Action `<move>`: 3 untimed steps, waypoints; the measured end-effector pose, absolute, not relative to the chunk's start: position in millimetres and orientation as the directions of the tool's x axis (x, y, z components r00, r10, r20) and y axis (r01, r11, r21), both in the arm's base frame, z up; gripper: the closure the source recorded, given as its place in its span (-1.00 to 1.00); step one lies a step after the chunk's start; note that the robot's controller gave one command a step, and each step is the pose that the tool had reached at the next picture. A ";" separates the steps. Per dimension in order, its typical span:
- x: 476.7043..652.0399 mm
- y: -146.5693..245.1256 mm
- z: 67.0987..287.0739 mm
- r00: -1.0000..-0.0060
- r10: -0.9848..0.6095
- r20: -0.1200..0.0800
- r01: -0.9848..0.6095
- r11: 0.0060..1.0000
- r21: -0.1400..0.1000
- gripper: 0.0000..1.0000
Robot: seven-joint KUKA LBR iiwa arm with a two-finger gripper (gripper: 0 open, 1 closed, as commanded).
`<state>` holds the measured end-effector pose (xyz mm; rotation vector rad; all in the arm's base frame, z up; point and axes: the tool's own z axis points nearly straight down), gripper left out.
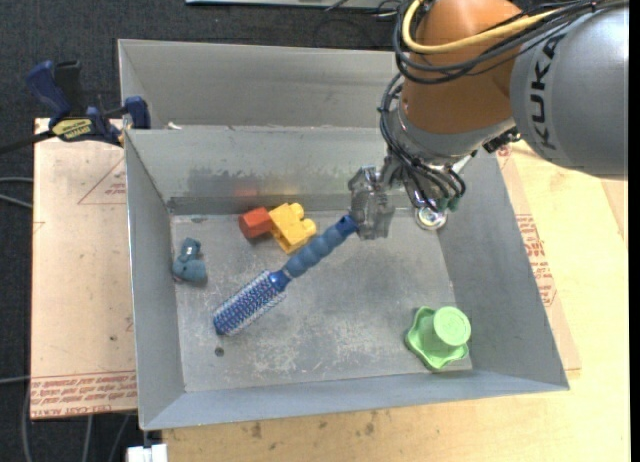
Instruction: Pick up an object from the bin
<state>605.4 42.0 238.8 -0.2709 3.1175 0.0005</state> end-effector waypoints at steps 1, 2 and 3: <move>576.0 48.4 166.6 -0.938 -0.347 0.004 -0.347 0.938 0.003 1.00; 577.5 48.4 168.9 -0.938 -0.347 -0.001 -0.347 0.938 0.001 -1.00; 603.3 48.6 70.7 -0.758 -0.652 -0.005 -0.652 0.758 -0.001 -1.00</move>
Offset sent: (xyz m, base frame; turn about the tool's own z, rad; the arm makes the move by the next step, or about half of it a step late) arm -0.0283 0.0053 -0.0696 -0.1825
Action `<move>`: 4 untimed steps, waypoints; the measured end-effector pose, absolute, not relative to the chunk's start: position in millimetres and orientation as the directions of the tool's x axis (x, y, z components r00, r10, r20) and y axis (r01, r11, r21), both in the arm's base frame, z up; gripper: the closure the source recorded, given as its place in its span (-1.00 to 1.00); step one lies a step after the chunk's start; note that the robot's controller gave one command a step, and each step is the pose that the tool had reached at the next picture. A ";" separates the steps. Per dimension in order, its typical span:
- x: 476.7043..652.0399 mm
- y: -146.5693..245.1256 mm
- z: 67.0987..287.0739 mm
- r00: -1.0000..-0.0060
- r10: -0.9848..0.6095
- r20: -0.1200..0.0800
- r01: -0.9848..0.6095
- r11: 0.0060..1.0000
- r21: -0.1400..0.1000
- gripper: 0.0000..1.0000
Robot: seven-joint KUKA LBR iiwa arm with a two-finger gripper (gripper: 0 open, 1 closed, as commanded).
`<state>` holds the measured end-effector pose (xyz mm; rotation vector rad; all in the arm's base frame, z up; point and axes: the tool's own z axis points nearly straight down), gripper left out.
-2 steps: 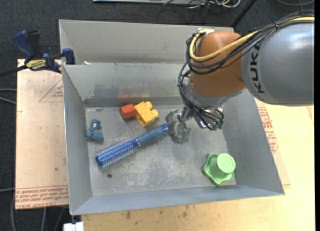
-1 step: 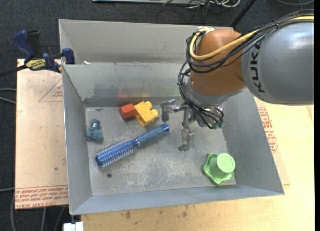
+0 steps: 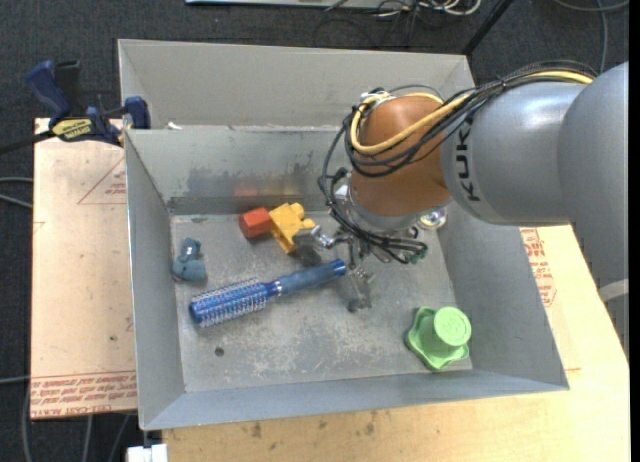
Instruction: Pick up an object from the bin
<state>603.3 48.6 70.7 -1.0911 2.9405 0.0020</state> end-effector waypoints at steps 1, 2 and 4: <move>602.8 48.1 70.9 -0.758 -0.652 -0.004 -0.652 0.758 0.000 1.00; 624.3 26.0 198.4 -0.296 -0.955 -0.004 -0.955 0.296 -0.007 1.00; 618.9 33.5 85.1 -0.051 -0.999 -0.003 -0.999 0.051 0.006 -1.00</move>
Offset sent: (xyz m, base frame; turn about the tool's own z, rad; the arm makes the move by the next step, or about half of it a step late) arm 0.0000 0.0000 0.0000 0.0000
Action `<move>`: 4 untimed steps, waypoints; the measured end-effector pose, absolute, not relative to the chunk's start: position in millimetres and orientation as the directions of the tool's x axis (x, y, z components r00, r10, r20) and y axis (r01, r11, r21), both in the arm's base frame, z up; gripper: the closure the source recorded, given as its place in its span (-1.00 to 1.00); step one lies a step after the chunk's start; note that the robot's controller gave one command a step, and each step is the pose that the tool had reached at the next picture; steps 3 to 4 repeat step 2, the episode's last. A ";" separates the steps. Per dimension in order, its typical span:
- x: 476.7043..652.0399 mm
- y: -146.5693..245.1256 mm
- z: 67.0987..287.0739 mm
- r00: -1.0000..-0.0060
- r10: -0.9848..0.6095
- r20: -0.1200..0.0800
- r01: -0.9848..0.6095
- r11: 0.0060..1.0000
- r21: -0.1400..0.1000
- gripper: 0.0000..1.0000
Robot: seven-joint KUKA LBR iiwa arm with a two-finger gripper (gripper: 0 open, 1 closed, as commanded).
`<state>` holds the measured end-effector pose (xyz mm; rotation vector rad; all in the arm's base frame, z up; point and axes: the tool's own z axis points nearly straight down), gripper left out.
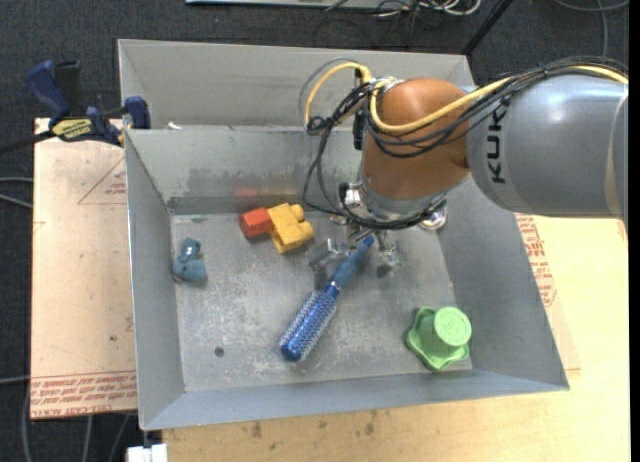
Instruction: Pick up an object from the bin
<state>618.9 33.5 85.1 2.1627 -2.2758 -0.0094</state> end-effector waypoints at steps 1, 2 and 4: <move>620.7 33.4 88.6 -0.052 -0.999 -0.004 -0.999 0.052 0.000 1.00; 603.1 47.0 230.4 -0.037 -0.999 -0.004 -0.999 0.037 -0.009 1.00; 603.1 47.0 230.4 -0.037 -0.999 -0.004 -0.999 0.037 -0.009 1.00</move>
Offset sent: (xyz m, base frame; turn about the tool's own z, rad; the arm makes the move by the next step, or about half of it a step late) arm 0.0000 0.0000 0.0000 0.0000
